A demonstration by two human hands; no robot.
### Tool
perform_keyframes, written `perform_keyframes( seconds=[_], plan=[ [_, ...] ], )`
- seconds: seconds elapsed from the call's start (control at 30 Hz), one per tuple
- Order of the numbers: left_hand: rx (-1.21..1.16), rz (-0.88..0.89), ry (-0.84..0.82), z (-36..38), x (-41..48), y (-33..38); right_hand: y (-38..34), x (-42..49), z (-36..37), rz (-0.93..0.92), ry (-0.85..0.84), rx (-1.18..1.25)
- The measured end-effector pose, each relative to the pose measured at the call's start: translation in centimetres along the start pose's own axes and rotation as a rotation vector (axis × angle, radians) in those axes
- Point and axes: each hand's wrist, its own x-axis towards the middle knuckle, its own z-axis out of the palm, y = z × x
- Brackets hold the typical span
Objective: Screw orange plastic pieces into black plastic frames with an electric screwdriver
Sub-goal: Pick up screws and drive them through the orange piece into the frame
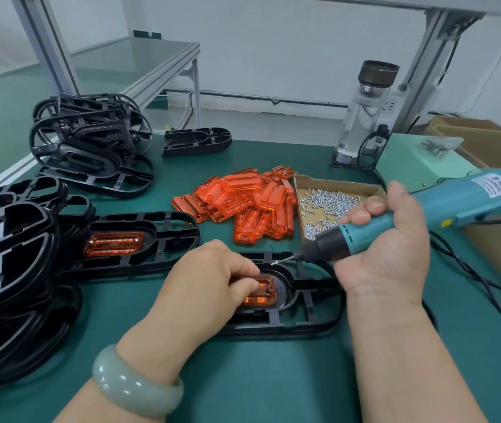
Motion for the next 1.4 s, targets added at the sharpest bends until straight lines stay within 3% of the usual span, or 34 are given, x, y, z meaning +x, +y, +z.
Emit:
perform_keyframes(
  seconds=[0.13,0.43,1.03,1.27,1.4],
  plan=[
    [0.160,0.050,-0.105,0.5,0.2,0.1,0.4,-0.3,0.1,-0.062,-0.083,-0.123],
    [0.207,0.049,-0.110,0.9,0.3,0.0,0.9,-1.0,0.5,-0.139,-0.253,-0.281],
    [0.189,0.046,-0.082,1.1,0.3,-0.1,1.2,-1.7,1.0,-0.152,-0.339,-0.369],
    [0.201,0.058,-0.075,1.0,0.2,0.1,1.6,-1.9,1.1,-0.159,-0.532,-0.407],
    [0.204,0.067,-0.085,0.8,0.2,0.2,1.5,-1.4,1.2,-0.039,-0.732,-0.373]
  ],
)
